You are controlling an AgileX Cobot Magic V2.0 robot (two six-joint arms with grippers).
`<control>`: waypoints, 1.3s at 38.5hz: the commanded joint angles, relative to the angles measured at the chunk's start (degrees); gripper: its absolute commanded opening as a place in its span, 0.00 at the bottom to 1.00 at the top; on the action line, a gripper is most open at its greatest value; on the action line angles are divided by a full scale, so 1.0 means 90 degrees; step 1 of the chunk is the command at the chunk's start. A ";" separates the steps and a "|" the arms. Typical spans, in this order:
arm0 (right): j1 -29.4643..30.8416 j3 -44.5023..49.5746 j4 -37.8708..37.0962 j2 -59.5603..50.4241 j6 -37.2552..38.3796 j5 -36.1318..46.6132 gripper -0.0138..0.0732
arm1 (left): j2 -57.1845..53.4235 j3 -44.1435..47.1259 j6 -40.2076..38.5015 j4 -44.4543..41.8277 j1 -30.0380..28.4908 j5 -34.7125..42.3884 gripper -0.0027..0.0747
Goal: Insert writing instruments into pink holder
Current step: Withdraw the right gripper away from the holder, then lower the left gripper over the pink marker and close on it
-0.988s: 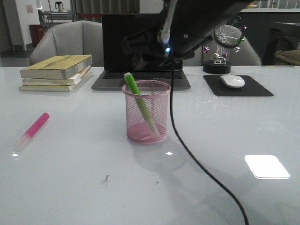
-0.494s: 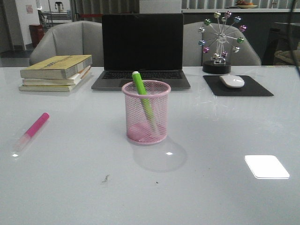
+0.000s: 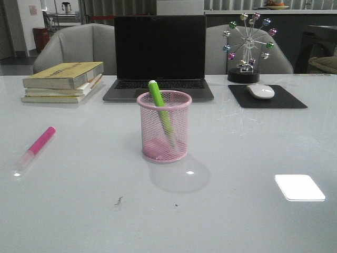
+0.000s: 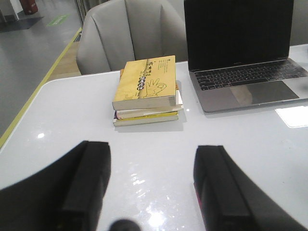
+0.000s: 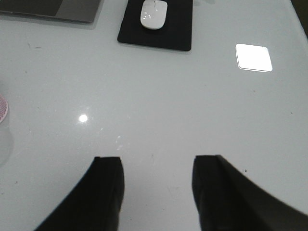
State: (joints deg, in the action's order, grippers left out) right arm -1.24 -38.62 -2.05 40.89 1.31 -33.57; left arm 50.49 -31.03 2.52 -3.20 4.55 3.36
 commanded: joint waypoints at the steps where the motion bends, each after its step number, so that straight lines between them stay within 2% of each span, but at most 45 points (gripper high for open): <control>1: 0.0037 -0.0079 -0.0094 -0.0178 -0.0045 0.0435 0.67 | -0.0043 -0.0326 -0.0049 -0.0003 0.0065 0.0343 0.61; 8: 0.0037 -0.0079 -0.0094 -0.0190 -0.0045 0.0435 0.67 | 0.0215 -0.1006 -0.0049 0.0240 0.0065 -0.0547 0.61; 17: 0.0037 -0.0079 -0.0094 -0.0190 -0.0045 0.0435 0.67 | 0.1256 -0.2466 -0.0049 0.0619 0.0197 -0.1726 0.61; 26: 0.0037 -0.0079 -0.0094 -0.0190 -0.0045 0.0424 0.67 | 0.2824 -0.4074 -0.0065 0.0633 0.0800 -0.3572 0.61; 30: 0.0037 -0.0079 -0.0094 -0.0190 -0.0045 0.0363 0.67 | 0.3596 -0.4756 -0.0280 0.0702 0.0863 -0.4614 0.61; 35: 0.0037 -0.0079 -0.0117 -0.0190 -0.0051 0.0300 0.67 | 0.4477 -0.5524 -0.0644 0.0702 0.0863 -0.5409 0.61; 50: 0.0037 -0.0079 -0.0467 -0.0190 -0.0051 -0.0070 0.67 | 0.6257 -0.6824 -0.0808 0.0702 0.0863 -0.5971 0.61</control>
State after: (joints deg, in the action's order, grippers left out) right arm -1.24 -37.75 -4.32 39.48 1.31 -36.69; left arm 107.56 -89.27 -3.68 2.57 11.90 -50.94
